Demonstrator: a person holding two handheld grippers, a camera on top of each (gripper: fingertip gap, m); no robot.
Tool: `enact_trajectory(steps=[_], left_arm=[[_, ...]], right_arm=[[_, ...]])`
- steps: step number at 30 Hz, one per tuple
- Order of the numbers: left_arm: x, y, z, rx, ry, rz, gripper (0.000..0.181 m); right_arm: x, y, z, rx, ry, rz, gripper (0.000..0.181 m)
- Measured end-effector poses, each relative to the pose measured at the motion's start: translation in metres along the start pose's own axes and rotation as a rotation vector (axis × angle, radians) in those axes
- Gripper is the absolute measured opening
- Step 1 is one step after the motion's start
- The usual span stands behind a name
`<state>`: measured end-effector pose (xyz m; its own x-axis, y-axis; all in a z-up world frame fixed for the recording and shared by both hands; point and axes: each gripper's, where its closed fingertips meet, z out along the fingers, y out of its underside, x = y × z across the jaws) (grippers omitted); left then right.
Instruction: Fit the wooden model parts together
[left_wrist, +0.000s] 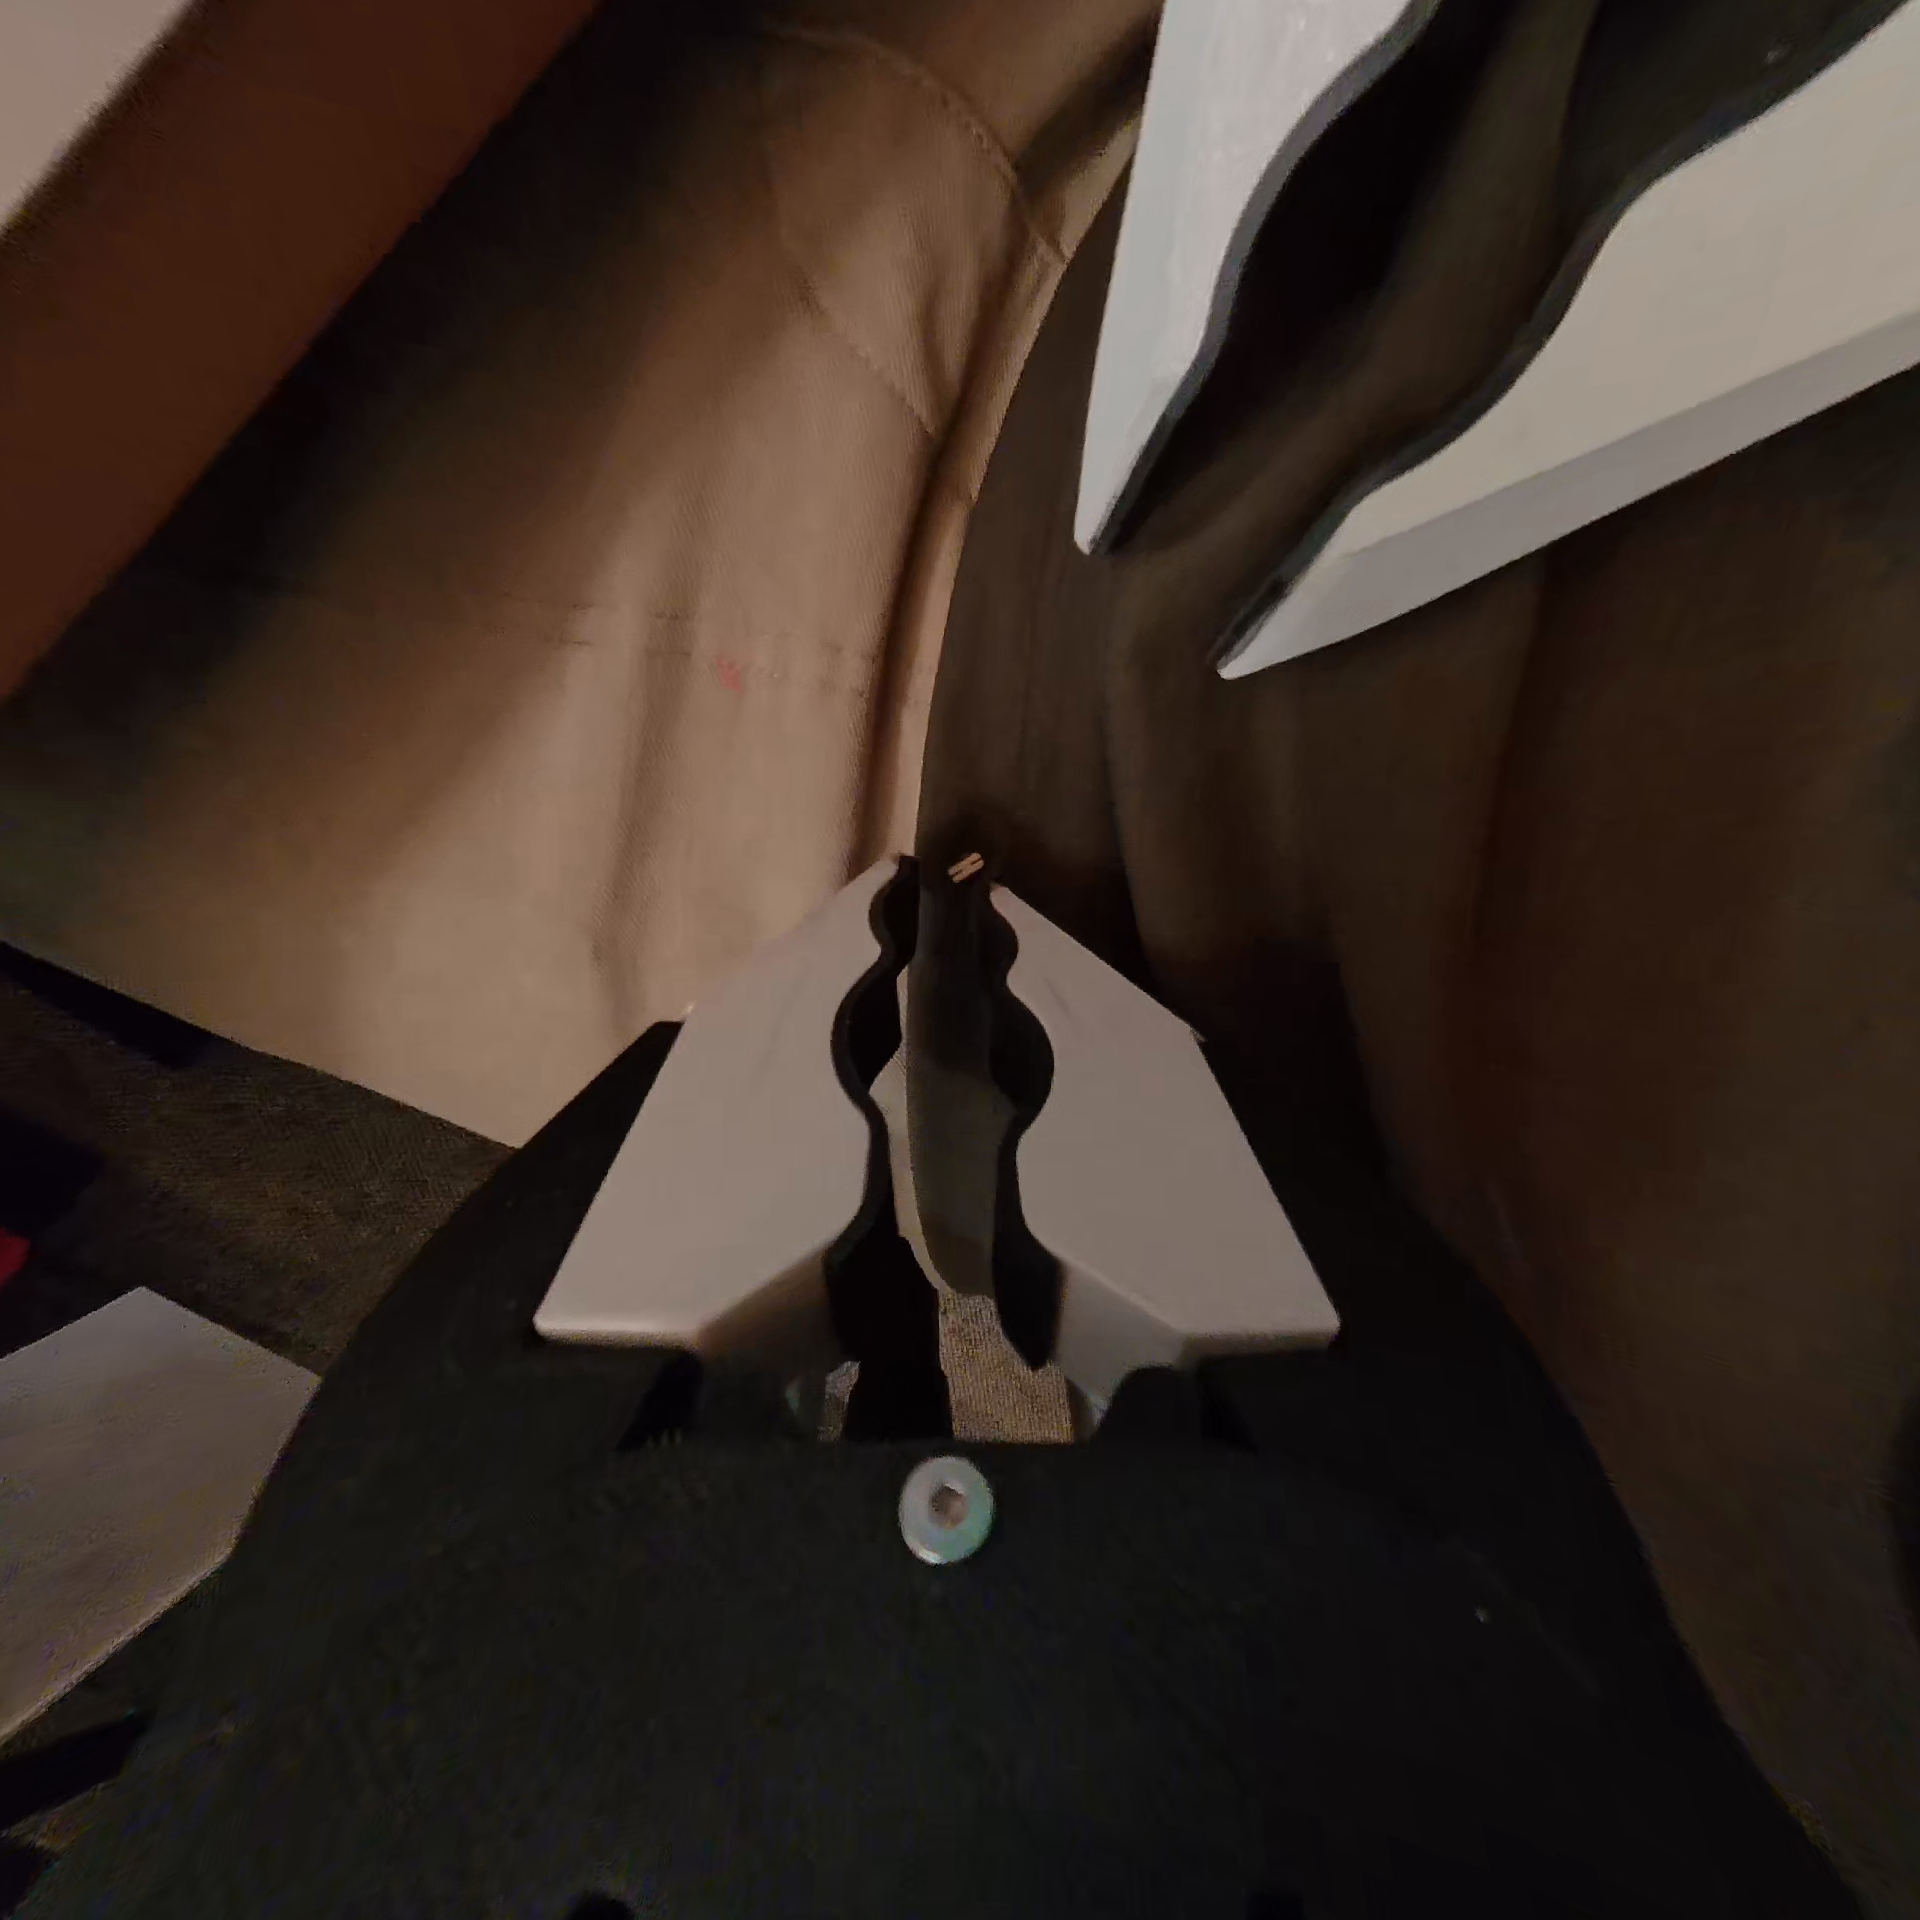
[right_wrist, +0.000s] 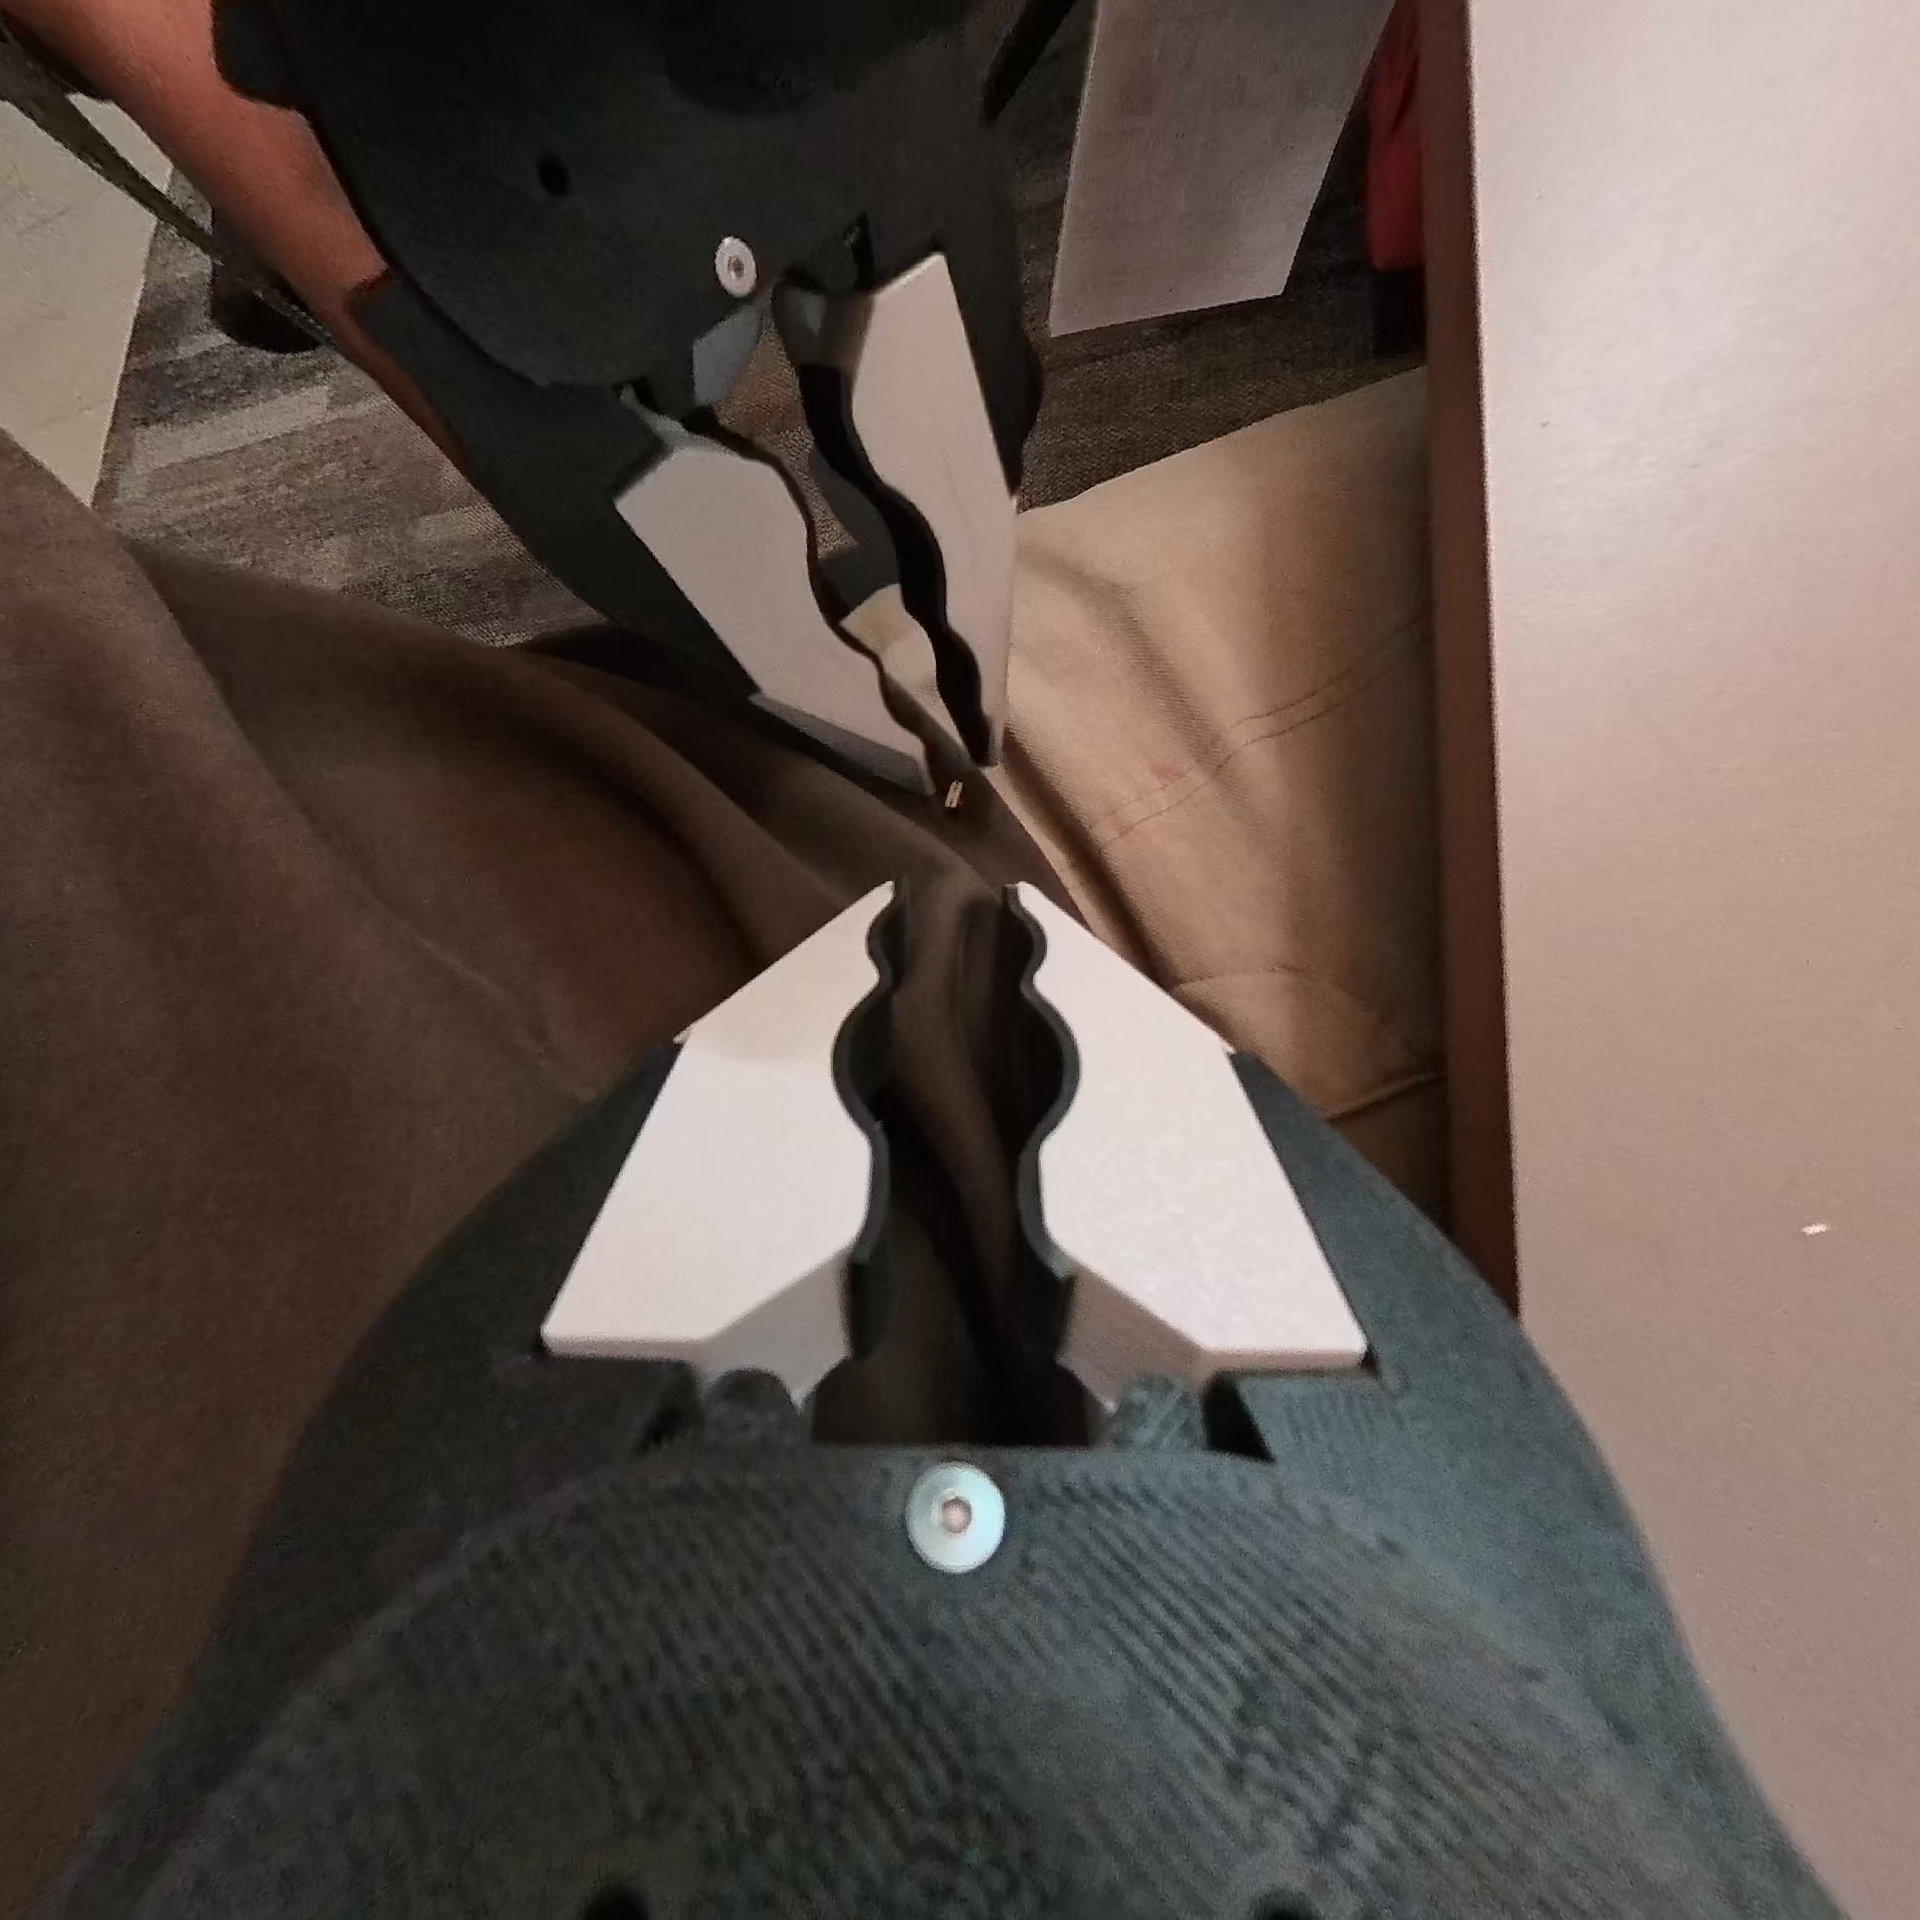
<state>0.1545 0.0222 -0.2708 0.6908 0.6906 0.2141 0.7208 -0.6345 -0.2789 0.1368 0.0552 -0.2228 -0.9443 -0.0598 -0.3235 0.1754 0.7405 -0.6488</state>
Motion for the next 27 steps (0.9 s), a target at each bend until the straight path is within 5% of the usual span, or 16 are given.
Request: enact_trajectory(steps=[27], left_arm=[[0.003,-0.0039,0.0077,0.046,-0.034,0.052,0.002]], right_arm=[[-0.0004,0.0002,-0.0017,0.006,-0.007,0.007,0.016]])
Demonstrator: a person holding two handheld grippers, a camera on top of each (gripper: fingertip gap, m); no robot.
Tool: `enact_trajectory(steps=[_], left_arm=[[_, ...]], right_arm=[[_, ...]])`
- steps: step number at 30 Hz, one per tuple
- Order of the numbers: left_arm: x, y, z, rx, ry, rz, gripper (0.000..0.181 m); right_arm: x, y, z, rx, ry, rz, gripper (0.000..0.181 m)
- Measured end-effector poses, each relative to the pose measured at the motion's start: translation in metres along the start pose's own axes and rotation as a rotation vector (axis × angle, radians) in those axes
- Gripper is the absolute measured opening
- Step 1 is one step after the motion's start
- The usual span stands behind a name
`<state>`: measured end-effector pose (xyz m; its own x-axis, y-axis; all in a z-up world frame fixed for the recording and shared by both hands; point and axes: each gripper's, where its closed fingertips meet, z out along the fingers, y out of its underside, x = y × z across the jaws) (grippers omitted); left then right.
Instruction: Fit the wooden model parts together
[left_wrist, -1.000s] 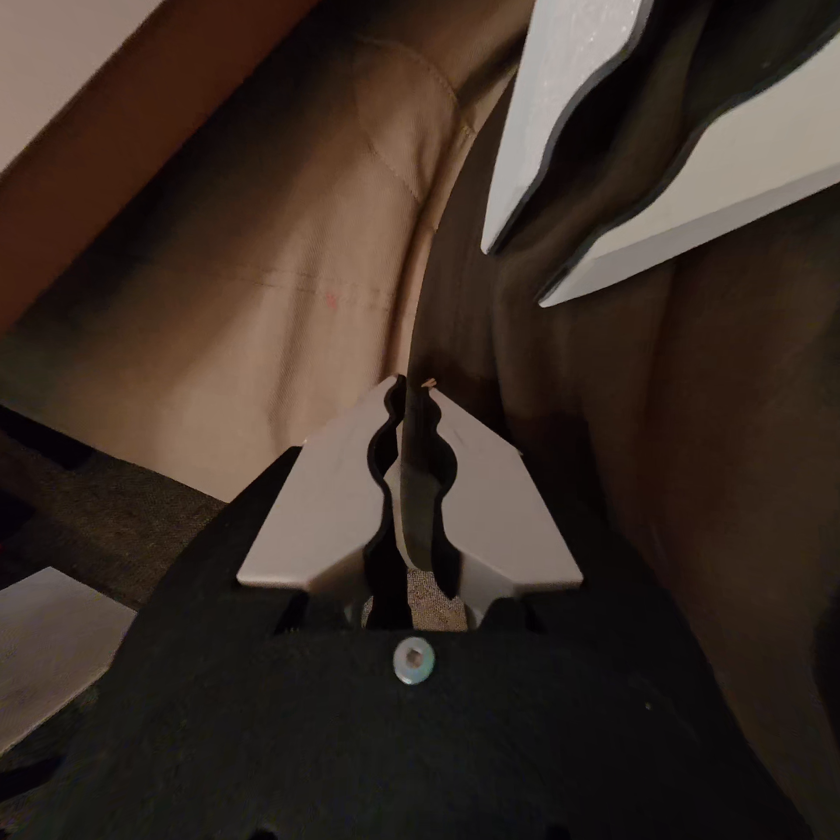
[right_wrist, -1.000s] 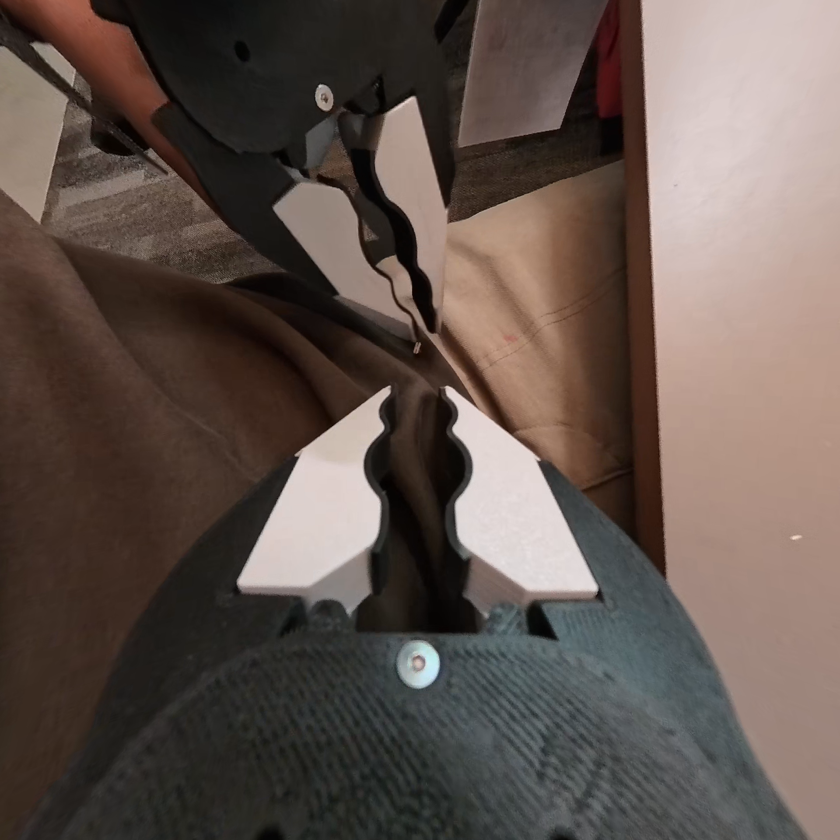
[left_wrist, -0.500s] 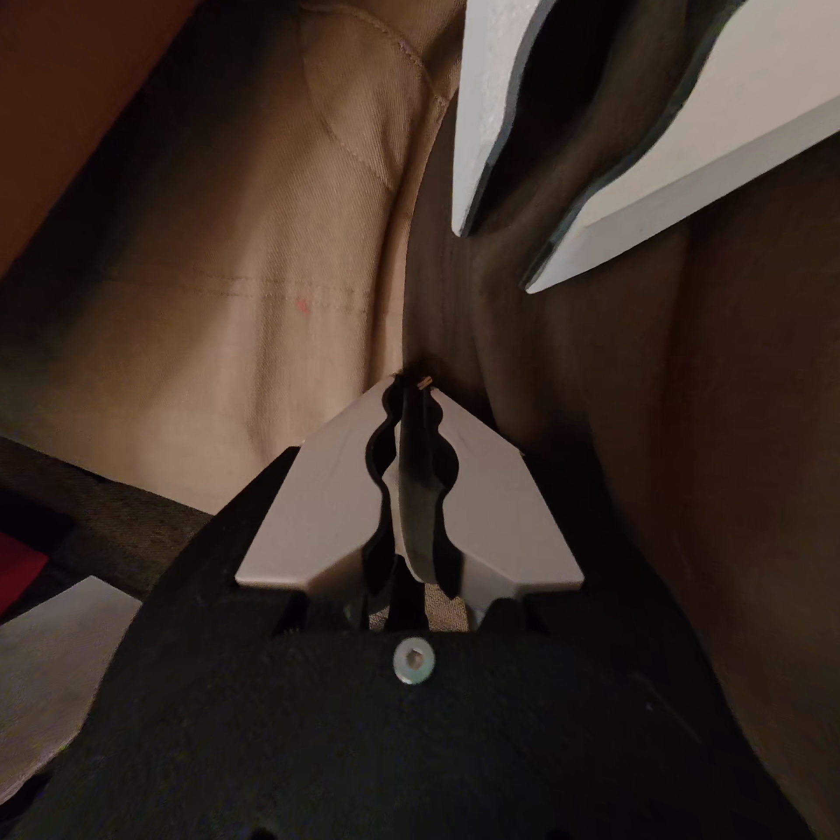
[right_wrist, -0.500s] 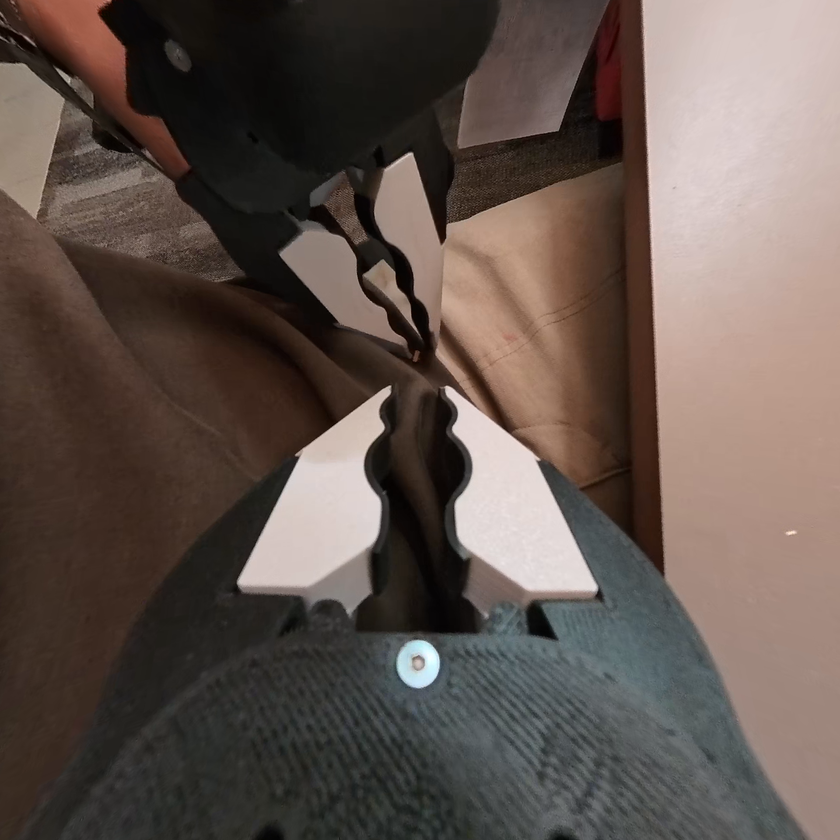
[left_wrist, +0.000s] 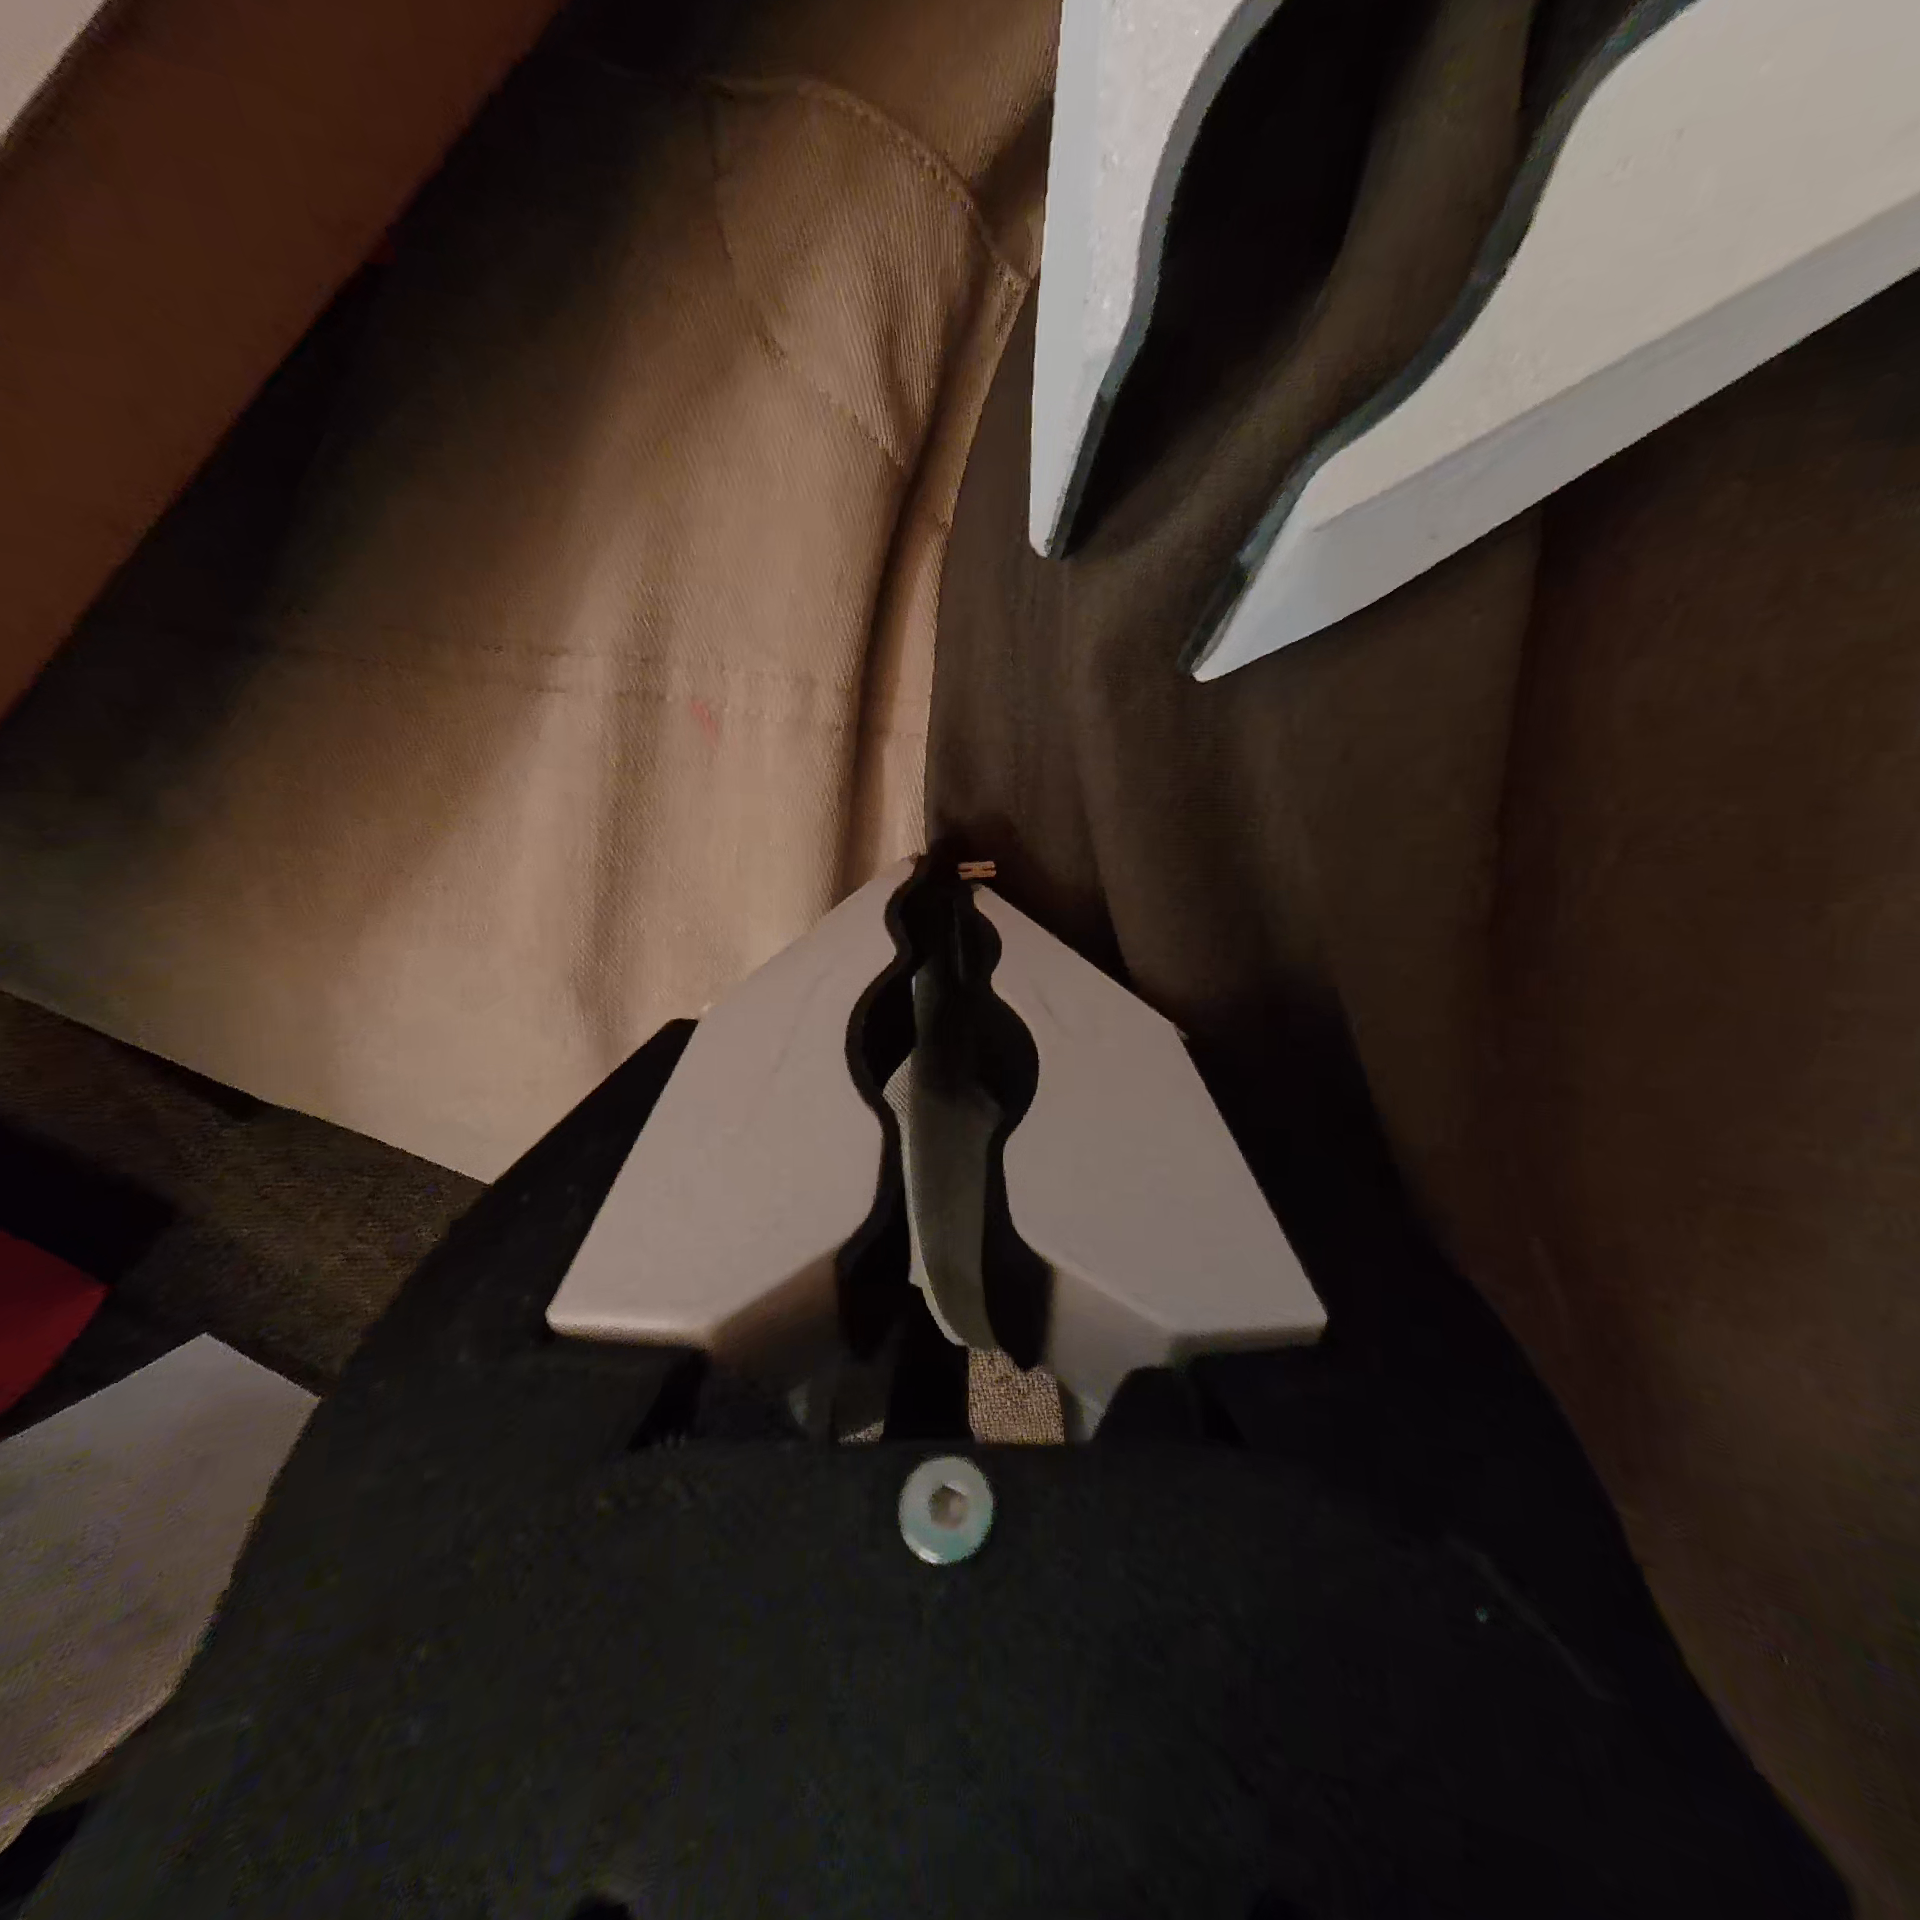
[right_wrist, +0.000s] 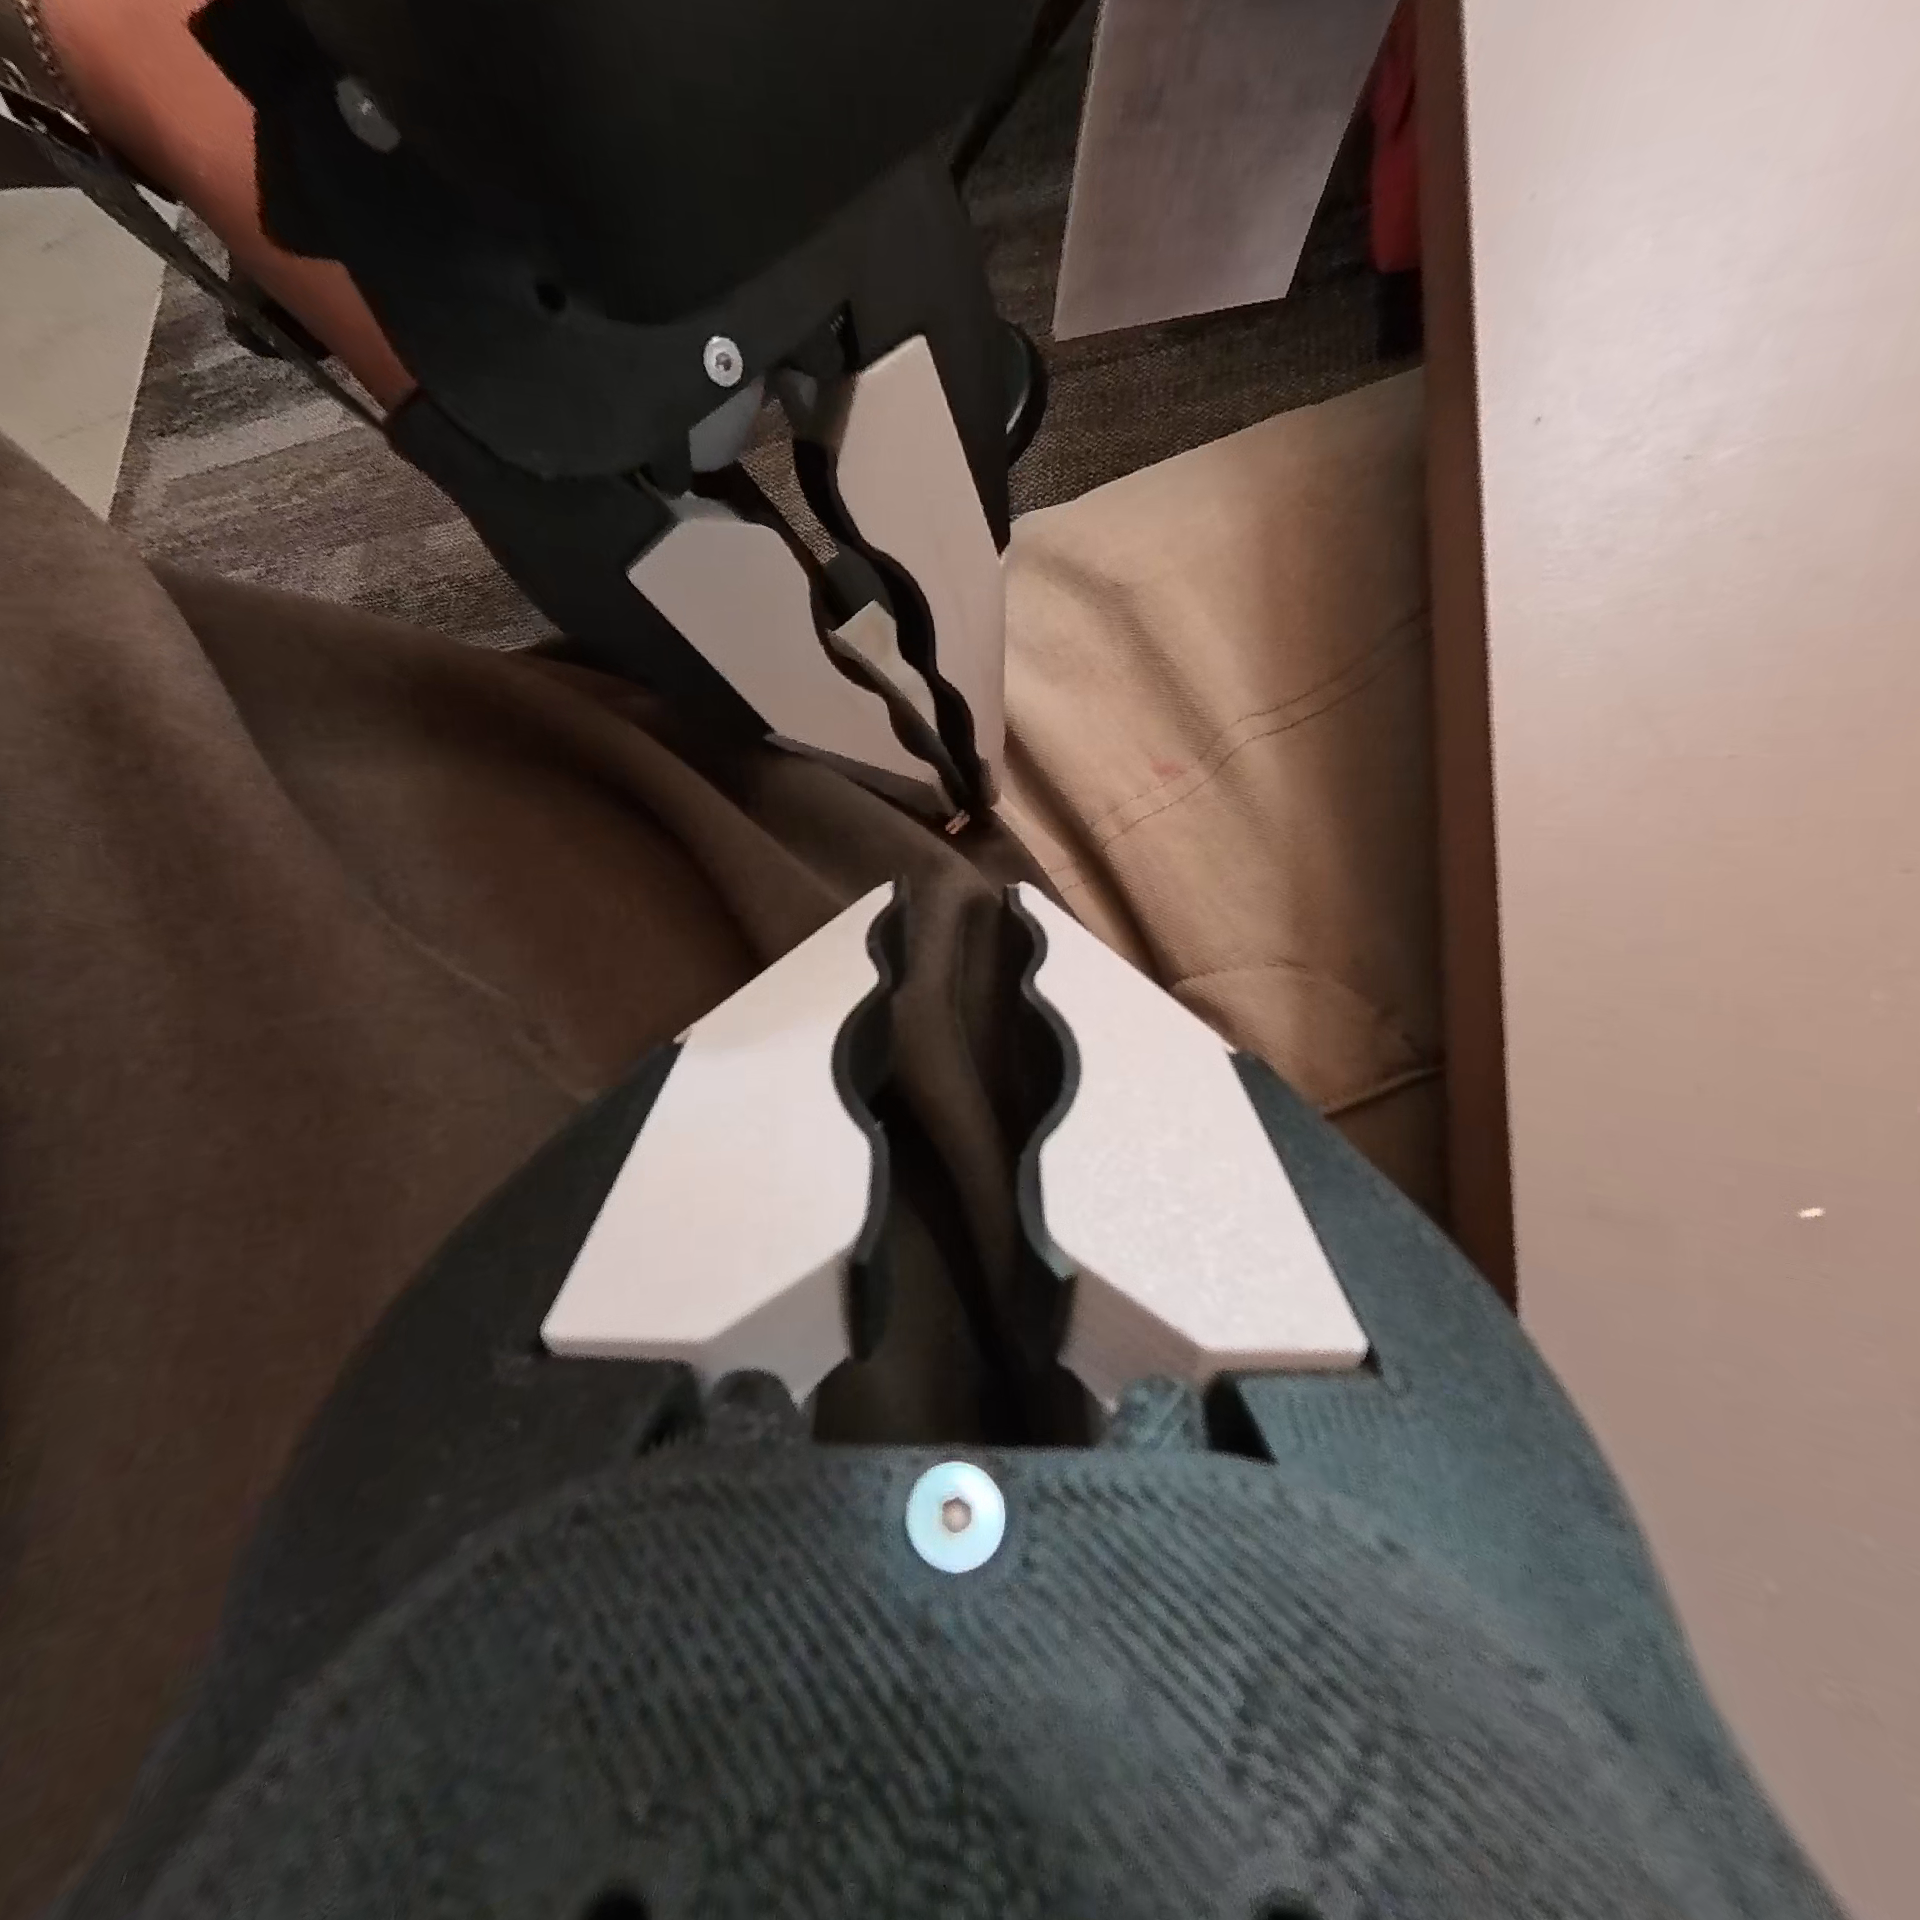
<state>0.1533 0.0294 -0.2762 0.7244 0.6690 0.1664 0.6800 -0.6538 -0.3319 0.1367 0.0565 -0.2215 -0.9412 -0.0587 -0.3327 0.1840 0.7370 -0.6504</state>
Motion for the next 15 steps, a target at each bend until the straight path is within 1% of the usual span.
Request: enact_trajectory(steps=[6,15], left_arm=[[0.0024,-0.0061,-0.004,0.036,0.026,-0.001,0.005],[-0.0004,-0.0036,0.0047,0.016,0.001,0.032,0.005]], right_arm=[[-0.0001,-0.0001,-0.0001,-0.001,0.0,-0.001,0.016],[-0.0005,-0.0001,-0.0006,0.0,0.002,-0.004,0.016]])
